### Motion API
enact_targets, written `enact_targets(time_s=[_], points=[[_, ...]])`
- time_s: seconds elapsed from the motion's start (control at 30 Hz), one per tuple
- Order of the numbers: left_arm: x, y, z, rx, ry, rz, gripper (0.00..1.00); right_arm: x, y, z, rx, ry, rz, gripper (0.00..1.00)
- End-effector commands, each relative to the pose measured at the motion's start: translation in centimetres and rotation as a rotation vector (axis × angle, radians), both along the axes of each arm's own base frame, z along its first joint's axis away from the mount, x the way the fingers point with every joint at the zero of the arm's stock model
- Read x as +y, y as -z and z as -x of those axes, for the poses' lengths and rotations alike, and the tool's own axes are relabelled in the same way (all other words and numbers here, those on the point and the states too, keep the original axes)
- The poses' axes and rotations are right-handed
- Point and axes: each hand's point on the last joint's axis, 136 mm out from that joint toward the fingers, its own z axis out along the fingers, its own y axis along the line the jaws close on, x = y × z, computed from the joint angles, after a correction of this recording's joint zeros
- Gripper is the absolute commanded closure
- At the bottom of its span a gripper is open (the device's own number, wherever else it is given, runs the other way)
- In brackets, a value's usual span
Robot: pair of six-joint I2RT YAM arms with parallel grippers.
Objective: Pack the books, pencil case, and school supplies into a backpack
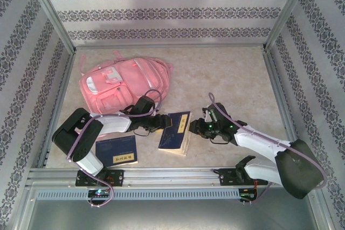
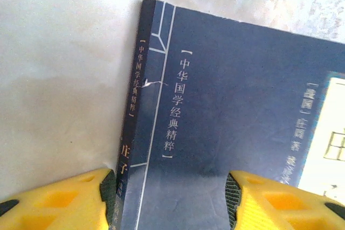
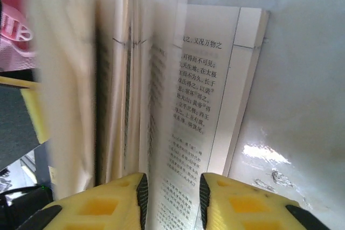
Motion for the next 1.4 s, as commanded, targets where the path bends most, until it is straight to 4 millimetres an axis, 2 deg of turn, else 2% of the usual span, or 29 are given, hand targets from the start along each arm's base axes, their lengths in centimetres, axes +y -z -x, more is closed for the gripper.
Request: enact_targets(time_s=[0.0, 0.03, 0.17, 0.23, 0.3, 0.57, 0.67, 0.7, 0.8, 1.0, 1.1, 1.2, 1.27, 1.37], points=[[0.3, 3.4, 3.1, 0.105, 0.049, -0.051, 0.43, -0.3, -0.4, 0.3, 0.007, 0.039, -0.064, 0.66], [0.2, 3.5, 3.1, 0.107, 0.050, -0.050, 0.43, -0.2, -0.8, 0.2, -0.003, 0.043, -0.081, 0.63], [0.1, 3.7, 3.1, 0.115, 0.050, -0.047, 0.43, -0.6, -0.2, 1.1, 0.007, 0.044, -0.092, 0.38], [0.0, 3.7, 3.0, 0.114, 0.049, -0.045, 0.43, -0.5, 0.0, 1.2, 0.019, 0.037, -0.093, 0.31], [0.0, 3.7, 2.9, 0.116, 0.049, -0.045, 0.43, -0.2, 0.3, 1.3, 0.035, 0.031, -0.110, 0.30], [-0.4, 3.8, 3.0, 0.119, 0.057, -0.043, 0.43, 2.2, 0.7, 0.1, 0.069, -0.003, -0.163, 0.49], [-0.4, 3.9, 3.1, 0.121, 0.060, -0.045, 0.43, 2.5, 1.4, 0.0, 0.087, -0.006, -0.165, 0.55], [-0.4, 3.9, 3.1, 0.119, 0.061, -0.045, 0.43, 3.1, 0.5, -0.8, 0.065, -0.010, -0.180, 0.57], [-0.6, 3.9, 3.1, 0.118, 0.065, -0.046, 0.43, 3.6, 0.7, -1.1, 0.064, -0.021, -0.175, 0.61], [-0.3, 3.8, 3.1, 0.112, 0.066, -0.070, 0.43, 3.1, 2.5, -0.9, 0.086, -0.021, -0.109, 0.88], [0.6, 3.3, 3.1, 0.086, 0.069, -0.118, 0.42, 2.7, 2.7, -0.8, 0.091, -0.016, -0.109, 0.94], [1.7, 2.8, 3.0, 0.071, 0.070, -0.168, 0.39, 2.4, 2.4, -0.8, 0.089, -0.007, -0.148, 0.98], [2.3, 2.7, 3.0, 0.072, 0.060, -0.173, 0.38, 2.9, 1.4, -1.3, 0.073, -0.006, -0.205, 0.99], [2.4, 3.1, 3.2, 0.099, 0.047, -0.147, 0.36, 2.9, 0.8, -1.1, 0.090, 0.003, -0.275, 1.00]])
